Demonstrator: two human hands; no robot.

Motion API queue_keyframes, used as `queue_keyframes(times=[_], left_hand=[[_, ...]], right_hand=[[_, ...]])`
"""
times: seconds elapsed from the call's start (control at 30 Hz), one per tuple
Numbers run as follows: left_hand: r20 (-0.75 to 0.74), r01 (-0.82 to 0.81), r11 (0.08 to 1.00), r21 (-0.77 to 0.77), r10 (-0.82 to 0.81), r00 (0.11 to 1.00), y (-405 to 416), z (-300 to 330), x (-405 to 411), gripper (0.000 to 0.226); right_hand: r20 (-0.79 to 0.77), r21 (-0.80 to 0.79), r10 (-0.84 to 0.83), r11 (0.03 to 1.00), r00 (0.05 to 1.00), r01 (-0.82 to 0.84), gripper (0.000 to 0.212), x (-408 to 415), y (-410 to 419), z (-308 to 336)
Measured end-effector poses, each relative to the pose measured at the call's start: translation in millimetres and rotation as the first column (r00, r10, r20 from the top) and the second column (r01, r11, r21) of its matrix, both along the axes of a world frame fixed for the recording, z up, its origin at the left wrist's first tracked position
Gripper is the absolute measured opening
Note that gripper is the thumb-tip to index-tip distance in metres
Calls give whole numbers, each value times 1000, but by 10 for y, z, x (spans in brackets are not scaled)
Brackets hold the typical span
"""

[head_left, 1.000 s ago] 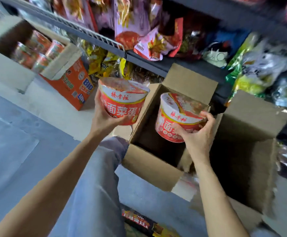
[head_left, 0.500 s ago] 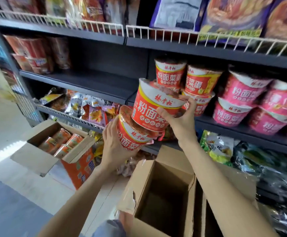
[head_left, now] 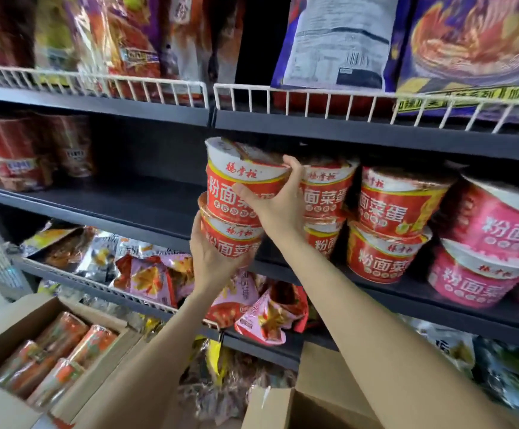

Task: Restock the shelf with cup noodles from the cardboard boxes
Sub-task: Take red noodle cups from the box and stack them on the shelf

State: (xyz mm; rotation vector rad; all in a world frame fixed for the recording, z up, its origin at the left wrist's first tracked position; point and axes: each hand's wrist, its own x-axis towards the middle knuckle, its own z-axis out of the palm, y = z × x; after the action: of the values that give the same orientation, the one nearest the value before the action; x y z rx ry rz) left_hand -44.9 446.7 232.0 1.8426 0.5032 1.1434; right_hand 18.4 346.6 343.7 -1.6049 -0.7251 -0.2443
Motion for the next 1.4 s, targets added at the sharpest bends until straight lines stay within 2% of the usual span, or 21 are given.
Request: queue_keyframes(times=[0.1, 0.2, 0.3, 0.37, 0.47, 0.53, 0.6, 0.67, 0.73, 0.8, 0.9, 0.97, 1.07, 1.17, 1.23, 1.33, 1.4], left_hand=[[-5, 53, 998, -46, -54, 999, 175, -111, 208, 126], [-83, 70, 997, -27, -72, 994, 309, -225, 399, 128], [-253, -46, 989, 137, 80, 964, 423, -168, 551, 123], [-368, -40, 988, 149, 93, 925, 512, -56, 608, 121], [-439, 7, 996, 91, 33, 898, 543, 89, 625, 117], [-398, -2, 998, 65, 28, 917, 492, 143, 630, 110], [-316, 41, 999, -24, -47, 947, 468, 165, 663, 102], [-264, 143, 985, -95, -164, 951, 465, 211, 644, 94], [-297, 222, 970, -98, -242, 924, 498, 236, 612, 82], [-342, 223, 970, -98, -243, 908, 489, 276, 542, 70], [-390, 128, 990, -56, -139, 910, 470, 315, 383, 58], [-388, 131, 991, 34, -107, 915, 391, 373, 164, 49], [-320, 156, 985, 78, -124, 939, 160, 507, -282, 37], [-236, 155, 972, 176, -111, 965, -250, 695, -849, 25], [-160, 127, 965, 232, -91, 983, -622, 802, -1254, 21], [-1, 83, 962, 261, -86, 996, -1235, 903, -1793, 18], [93, 102, 979, 174, -120, 988, -1569, 882, -2049, 19]], right_hand=[[96, -76, -78, 993, 992, 85, 91, 123, 235, -120], [246, -185, -238, 940, 940, 287, 90, 205, 364, -182], [468, -152, -368, 862, 803, 484, 82, 262, 415, -247], [619, -89, -397, 822, 677, 563, 76, 326, 427, -298], [839, -64, -294, 783, 458, 619, 67, 446, 440, -345], [908, -146, -172, 724, 381, 675, 62, 489, 465, -386], [916, -233, -104, 647, 387, 726, 61, 495, 481, -421], [884, -352, -45, 590, 465, 727, 65, 505, 474, -434], [844, -475, 24, 497, 535, 727, 72, 546, 455, -428], [832, -519, 39, 404, 553, 753, 76, 570, 418, -416], [799, -588, 66, 293, 598, 754, 77, 470, 354, -415], [742, -654, 91, 317, 664, 687, 74, 286, 245, -378], [668, -676, 115, 507, 735, 535, 61, -75, -16, -314], [663, -511, 56, 763, 746, 396, 38, -477, -455, -264], [617, -366, 4, 887, 787, 282, 24, -780, -872, -242], [493, -218, -34, 962, 869, 162, 18, -1268, -1544, -279], [418, -169, -44, 978, 907, 125, 16, -1540, -1938, -404]])
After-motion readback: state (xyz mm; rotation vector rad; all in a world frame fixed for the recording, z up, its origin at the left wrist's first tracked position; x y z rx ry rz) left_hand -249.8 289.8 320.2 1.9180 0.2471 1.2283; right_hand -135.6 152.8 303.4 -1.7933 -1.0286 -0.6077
